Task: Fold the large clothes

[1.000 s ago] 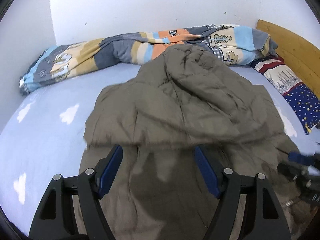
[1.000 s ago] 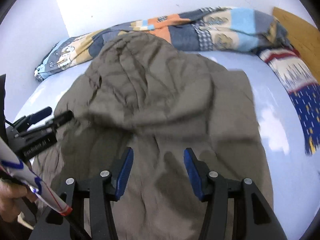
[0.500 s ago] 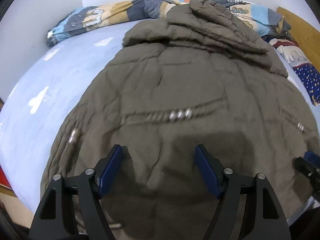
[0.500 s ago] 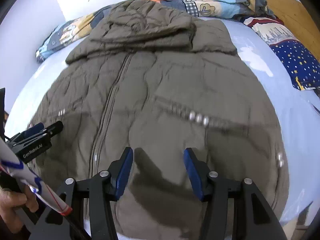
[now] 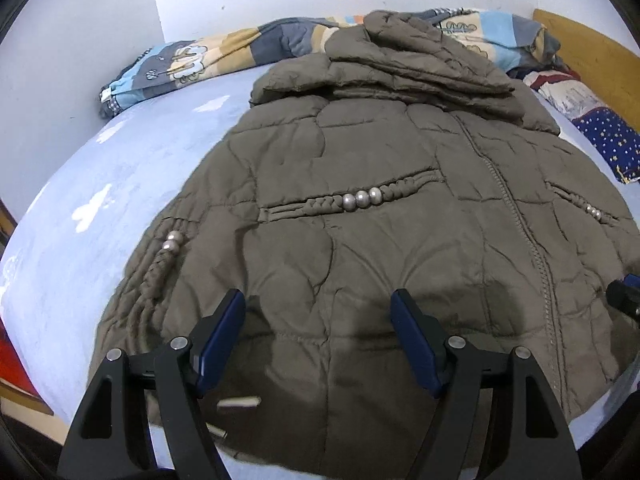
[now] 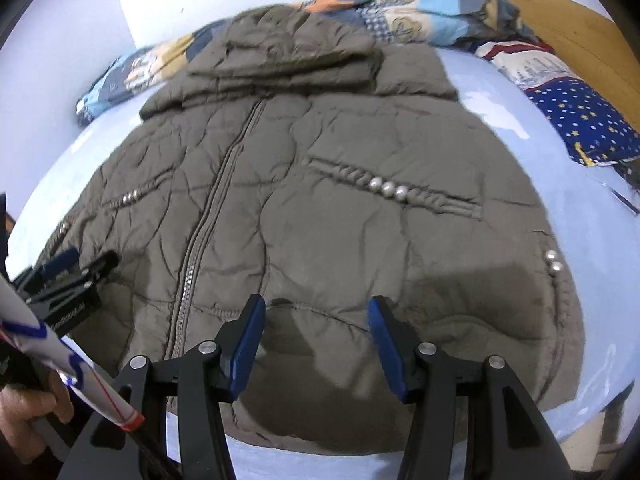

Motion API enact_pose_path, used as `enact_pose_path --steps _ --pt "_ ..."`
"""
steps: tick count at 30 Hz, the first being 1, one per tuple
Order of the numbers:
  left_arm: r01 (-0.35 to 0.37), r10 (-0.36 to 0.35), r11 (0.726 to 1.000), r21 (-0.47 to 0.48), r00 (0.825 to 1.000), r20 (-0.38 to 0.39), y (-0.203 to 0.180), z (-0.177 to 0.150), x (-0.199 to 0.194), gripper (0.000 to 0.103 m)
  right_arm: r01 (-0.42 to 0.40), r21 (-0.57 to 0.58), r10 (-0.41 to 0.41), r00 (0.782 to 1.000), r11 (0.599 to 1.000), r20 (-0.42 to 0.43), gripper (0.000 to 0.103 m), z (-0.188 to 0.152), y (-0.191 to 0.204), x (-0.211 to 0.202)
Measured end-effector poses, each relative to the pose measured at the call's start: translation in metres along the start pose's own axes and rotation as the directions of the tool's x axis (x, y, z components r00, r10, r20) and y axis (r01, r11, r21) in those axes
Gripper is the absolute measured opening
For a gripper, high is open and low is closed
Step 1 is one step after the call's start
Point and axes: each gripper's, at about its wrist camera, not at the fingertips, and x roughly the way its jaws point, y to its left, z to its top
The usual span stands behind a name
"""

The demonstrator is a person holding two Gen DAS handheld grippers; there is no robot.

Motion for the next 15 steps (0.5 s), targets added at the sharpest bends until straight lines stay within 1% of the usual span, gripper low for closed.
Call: enact_pose_path --steps 2,4,7,8,10,15 --pt "-0.004 0.004 1.0 -0.003 1.0 0.015 0.002 -0.006 -0.006 0.074 -0.003 0.027 0.003 1.0 1.0 0.017 0.058 -0.002 -0.005 -0.005" --pt "-0.001 0.001 1.0 0.001 1.0 0.016 0.003 -0.012 -0.007 0.074 0.016 0.037 -0.016 1.0 0.999 0.02 0.058 -0.004 -0.008 -0.008" --pt "-0.01 0.009 1.0 0.024 1.0 0.017 0.003 -0.021 -0.003 0.074 0.034 0.03 -0.034 0.999 0.999 -0.013 0.058 -0.01 -0.01 -0.001" --pt "-0.013 0.013 0.999 0.03 1.0 0.021 0.002 -0.022 -0.002 0.074 0.033 0.034 -0.031 0.999 0.999 -0.03 0.058 -0.014 -0.011 0.004" --pt "-0.027 0.026 0.999 0.046 0.999 0.028 -0.002 -0.023 0.0 0.075 0.028 0.033 -0.027 0.999 0.999 -0.034 0.06 -0.017 -0.013 0.008" --pt "-0.028 0.027 0.999 0.043 0.999 0.03 -0.003 -0.023 0.004 0.077 0.022 0.008 -0.022 1.0 1.0 -0.017 0.062 -0.022 -0.013 0.013"
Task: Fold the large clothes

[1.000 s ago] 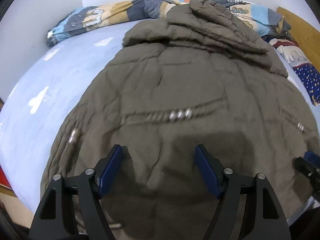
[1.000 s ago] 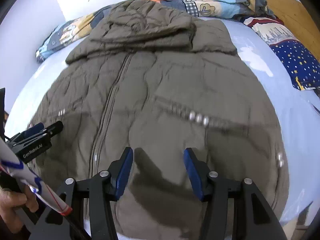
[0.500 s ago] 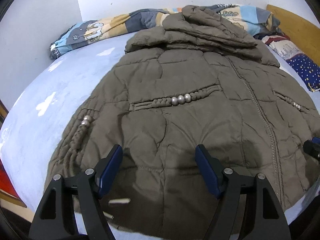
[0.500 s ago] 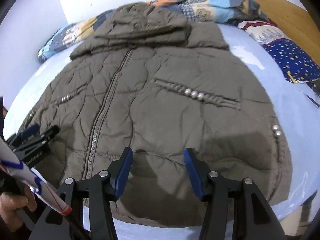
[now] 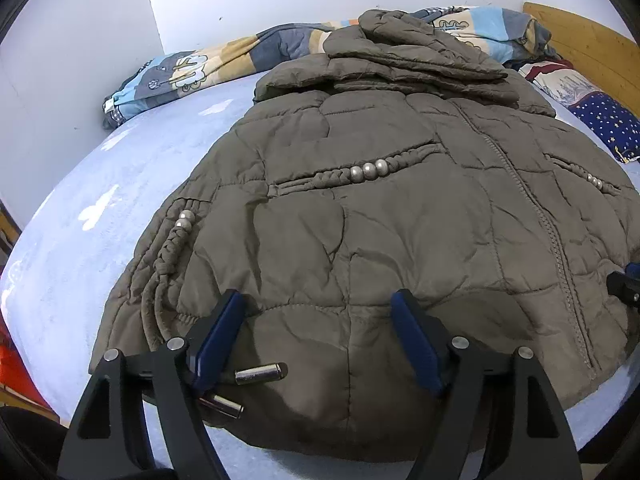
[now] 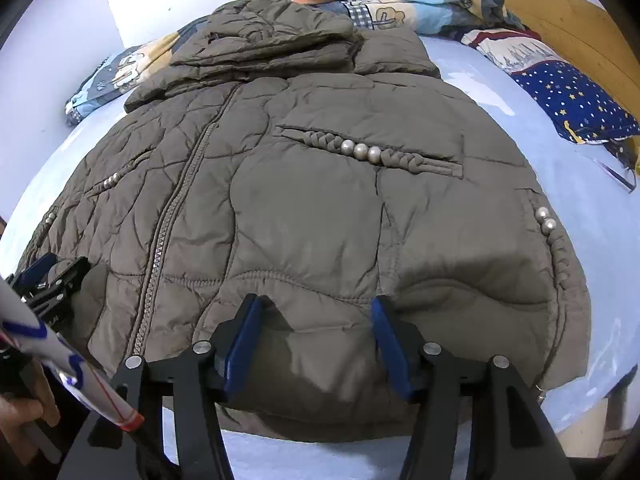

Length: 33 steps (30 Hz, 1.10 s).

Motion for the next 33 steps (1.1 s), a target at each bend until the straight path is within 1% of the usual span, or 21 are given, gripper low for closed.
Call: enact_pose_path --steps 10,26,30,33 --pt "-0.02 0.02 1.0 0.013 1.0 0.013 -0.004 -0.002 0.002 0.078 -0.001 -0.039 0.002 1.0 0.999 0.029 0.065 -0.007 0.001 0.001" --pt "-0.036 0.036 0.999 0.027 0.999 0.026 -0.008 -0.005 0.001 0.078 -0.004 -0.042 0.005 0.999 0.999 0.034 0.066 -0.008 0.001 0.0" --pt "-0.027 0.026 0.999 0.027 0.999 0.019 -0.006 -0.004 0.0 0.078 -0.007 -0.038 0.008 0.999 0.999 0.033 0.066 -0.008 0.001 0.0" --pt "0.006 -0.006 1.0 -0.01 1.0 0.001 0.005 0.001 -0.005 0.078 -0.036 -0.016 0.037 0.999 0.999 0.027 0.066 -0.006 -0.004 -0.004"
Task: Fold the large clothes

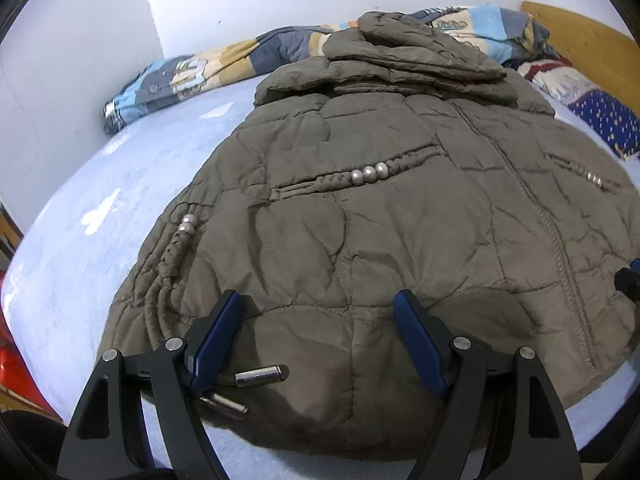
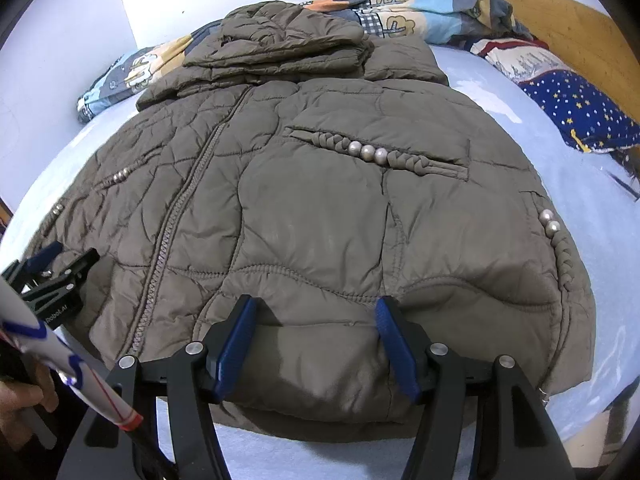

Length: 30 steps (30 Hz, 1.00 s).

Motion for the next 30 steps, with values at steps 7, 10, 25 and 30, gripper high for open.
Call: enact_pose_path --steps 7,10,25,30 --pt "0.0 0.005 0.992 -0.124 0.999 0.036 0.043 0.007 -0.017 0.078 0.002 0.14 -0.02 0.992 0.99 0.124 0.067 0.008 -0.035 -0.036" --pt "-0.024 0.02 0.992 -0.121 0.999 -0.033 0.047 0.003 0.001 0.078 0.015 0.201 -0.031 0.997 0.979 0.077 0.067 0.007 -0.05 -0.026" --pt "0.099 -0.085 0.992 -0.075 0.98 0.181 0.011 0.031 -0.092 0.078 0.158 -0.021 -0.152 0.97 0.987 0.189 0.075 0.012 0.047 -0.081" --pt "0.101 -0.073 0.99 -0.098 0.963 0.258 0.014 0.043 -0.123 0.078 0.15 -0.059 -0.131 0.958 0.987 0.255 0.08 0.026 0.068 -0.116"
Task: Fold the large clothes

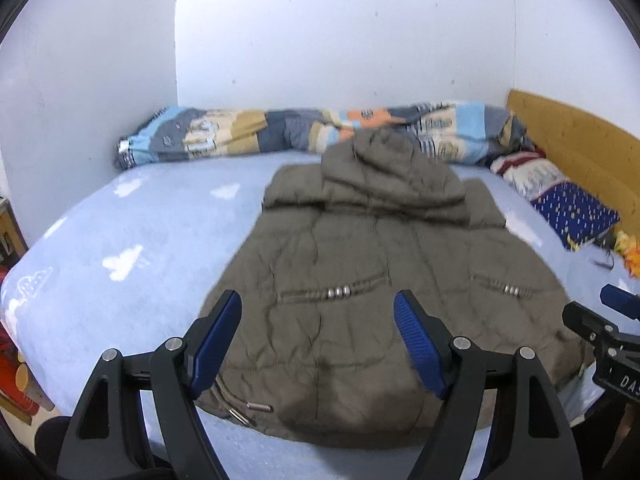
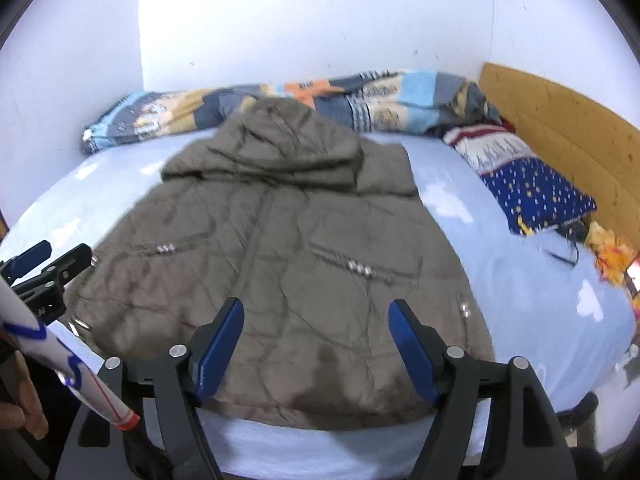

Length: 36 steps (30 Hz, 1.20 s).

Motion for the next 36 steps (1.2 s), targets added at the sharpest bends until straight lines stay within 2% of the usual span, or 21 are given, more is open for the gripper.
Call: enact_pose_path --steps 3,8,17,25,27,30,31,32,34,35,36 --pt "-0.018 0.017 1.0 0.001 1.0 0.008 0.0 0.001 -0.002 0.078 0.007 -0.027 -0.006 0.999 1.0 0.049 0.082 0.005 0.007 -0.017" --pt "-0.008 0.007 1.0 -0.028 0.999 -0.04 0.004 -0.004 0.004 0.078 0.048 -0.069 -0.042 0.995 0.996 0.091 0.083 0.006 0.013 -0.028" --pt "-0.032 0.027 0.998 -0.056 0.996 -0.089 0.019 -0.015 0.017 0.078 0.059 -0.069 -0.053 0.996 0.996 0.076 0.083 0.001 0.009 -0.025" --pt "-0.092 0.081 0.993 -0.078 0.987 -0.137 0.043 -0.025 0.036 0.078 0.071 -0.064 -0.068 0.996 0.995 0.054 0.084 -0.004 0.004 -0.017" --pt "-0.113 0.099 0.991 -0.074 0.981 -0.165 0.053 -0.03 0.047 0.078 0.066 -0.057 -0.064 0.997 0.996 0.043 0.084 -0.005 0.0 -0.013" --pt "-0.168 0.148 0.983 -0.072 0.962 -0.229 0.069 -0.042 0.067 0.078 0.049 -0.012 -0.049 0.999 0.999 0.006 0.084 -0.007 -0.015 0.0" --pt "-0.18 0.155 0.981 -0.076 0.954 -0.256 0.075 -0.047 0.074 0.078 0.056 0.012 -0.056 0.998 0.998 -0.013 0.084 -0.009 -0.023 0.007" --pt "-0.199 0.164 0.976 -0.088 0.939 -0.302 0.083 -0.053 0.083 0.078 0.064 0.029 -0.063 0.998 0.998 -0.032 0.084 -0.012 -0.031 0.014" --pt "-0.215 0.155 0.968 -0.127 0.916 -0.371 0.095 -0.062 0.095 0.078 0.072 0.049 -0.068 0.995 0.996 -0.077 0.084 -0.015 -0.043 0.028" --pt "-0.205 0.124 0.964 -0.168 0.909 -0.399 0.103 -0.067 0.101 0.078 0.079 0.071 -0.071 0.992 0.994 -0.108 0.084 -0.02 -0.053 0.038" --pt "-0.187 0.085 0.958 -0.219 0.909 -0.407 0.111 -0.068 0.102 0.078 0.084 0.081 -0.073 0.989 0.993 -0.13 0.084 -0.023 -0.06 0.046"
